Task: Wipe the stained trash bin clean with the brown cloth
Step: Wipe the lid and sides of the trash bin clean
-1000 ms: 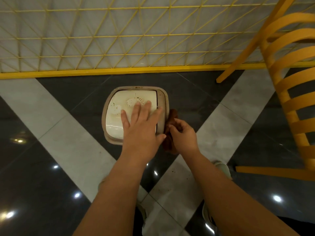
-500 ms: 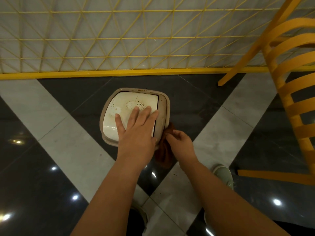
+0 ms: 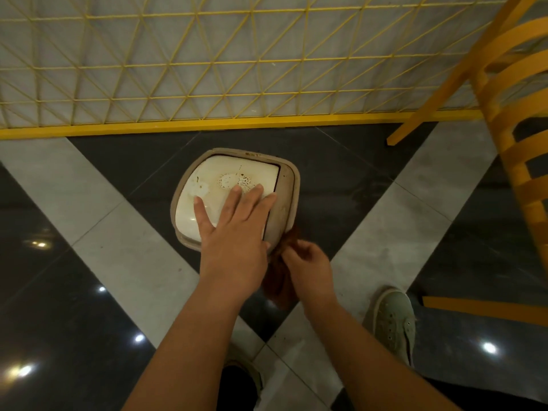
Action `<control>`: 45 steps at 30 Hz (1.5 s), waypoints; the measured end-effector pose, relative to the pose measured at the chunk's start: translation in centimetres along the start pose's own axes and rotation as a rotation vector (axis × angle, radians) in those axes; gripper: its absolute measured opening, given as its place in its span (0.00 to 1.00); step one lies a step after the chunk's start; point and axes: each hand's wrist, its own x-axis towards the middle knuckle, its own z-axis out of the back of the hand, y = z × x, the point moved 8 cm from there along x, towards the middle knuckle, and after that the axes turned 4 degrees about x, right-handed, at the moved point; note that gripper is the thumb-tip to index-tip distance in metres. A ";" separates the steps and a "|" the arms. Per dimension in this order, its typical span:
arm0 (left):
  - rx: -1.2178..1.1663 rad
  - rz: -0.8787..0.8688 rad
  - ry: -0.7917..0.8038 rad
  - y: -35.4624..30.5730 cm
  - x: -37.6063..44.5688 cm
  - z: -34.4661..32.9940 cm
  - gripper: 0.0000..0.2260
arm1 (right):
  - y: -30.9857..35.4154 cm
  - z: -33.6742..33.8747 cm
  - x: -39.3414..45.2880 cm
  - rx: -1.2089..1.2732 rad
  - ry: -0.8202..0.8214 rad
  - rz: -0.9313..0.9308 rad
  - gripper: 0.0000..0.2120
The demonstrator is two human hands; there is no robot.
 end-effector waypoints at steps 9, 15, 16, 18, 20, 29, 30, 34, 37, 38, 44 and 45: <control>-0.015 -0.019 0.027 1.2 -0.4 0.1 0.34 | -1.7 1.9 -1.8 0.158 -0.111 -0.031 0.03; -0.060 -0.013 0.045 1.0 -0.3 -0.2 0.34 | 2.2 -1.0 -0.7 0.223 -0.032 0.070 0.03; -0.071 -0.015 0.048 1.0 -0.3 -0.2 0.34 | 2.4 -1.2 -0.2 0.240 -0.057 0.057 0.05; -0.091 -0.024 0.048 1.0 -0.3 -0.2 0.35 | 3.5 -1.2 1.2 0.249 -0.100 0.063 0.08; -0.107 -0.032 0.049 1.1 -0.2 -0.3 0.35 | 5.9 -0.9 3.2 0.222 -0.132 0.101 0.07; -0.110 -0.015 0.062 1.1 -0.3 -0.2 0.35 | 6.6 -0.2 2.5 0.072 -0.164 0.178 0.06; -0.109 -0.014 0.061 1.1 -0.2 -0.2 0.35 | 5.1 -0.3 1.4 0.081 -0.147 0.154 0.06; -0.099 -0.014 0.057 1.0 -0.2 -0.1 0.35 | 2.4 -0.5 -0.4 0.063 -0.117 0.080 0.08; -0.121 -0.020 0.057 1.1 -0.3 -0.2 0.35 | 5.6 -0.2 1.9 0.038 -0.130 0.145 0.08; -0.128 -0.020 0.057 1.1 -0.3 -0.2 0.35 | 7.1 0.0 3.1 0.021 -0.143 0.165 0.08; -0.132 -0.018 0.054 1.1 -0.3 -0.2 0.35 | 10.1 -0.4 5.2 -0.001 -0.173 0.165 0.09; -0.139 -0.020 0.051 1.1 -0.3 -0.1 0.35 | 8.9 -0.4 4.1 0.044 -0.174 0.149 0.09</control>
